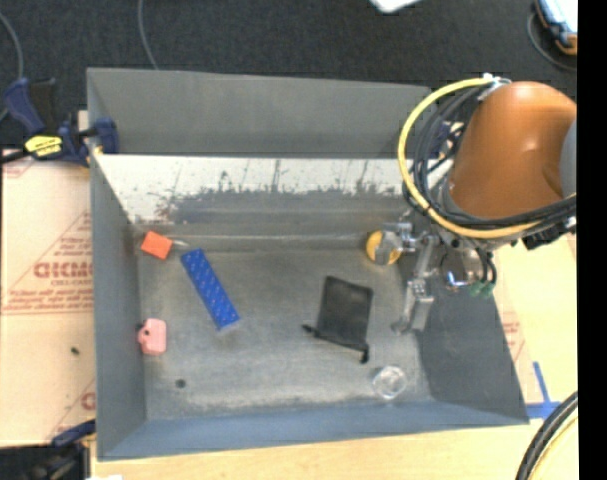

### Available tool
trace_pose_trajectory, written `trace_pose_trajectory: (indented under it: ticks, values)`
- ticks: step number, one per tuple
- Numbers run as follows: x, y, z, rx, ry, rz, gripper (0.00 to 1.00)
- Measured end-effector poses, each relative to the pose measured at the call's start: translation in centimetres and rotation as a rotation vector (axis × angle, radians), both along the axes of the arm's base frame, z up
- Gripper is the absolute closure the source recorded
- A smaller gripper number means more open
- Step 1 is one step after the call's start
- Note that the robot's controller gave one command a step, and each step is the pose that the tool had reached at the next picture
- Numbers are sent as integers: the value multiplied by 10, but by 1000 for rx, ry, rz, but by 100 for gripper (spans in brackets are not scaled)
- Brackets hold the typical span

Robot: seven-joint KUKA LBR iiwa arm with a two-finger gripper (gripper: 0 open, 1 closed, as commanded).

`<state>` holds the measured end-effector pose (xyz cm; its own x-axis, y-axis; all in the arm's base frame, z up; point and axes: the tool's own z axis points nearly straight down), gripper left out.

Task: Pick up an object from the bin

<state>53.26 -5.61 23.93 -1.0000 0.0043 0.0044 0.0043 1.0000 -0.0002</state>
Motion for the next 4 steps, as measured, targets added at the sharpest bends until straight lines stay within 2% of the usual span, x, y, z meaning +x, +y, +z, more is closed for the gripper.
trace_pose_trajectory:
  ticks: [1,2,3,4]
  values:
    - [1,0,4,-1,-8,2,0]
    - [-20,32,-82,0,-6,-114,0]
    - [25,26,-108,-2,-12,213,0]
    - [32,32,-170,1,-7,242,0]
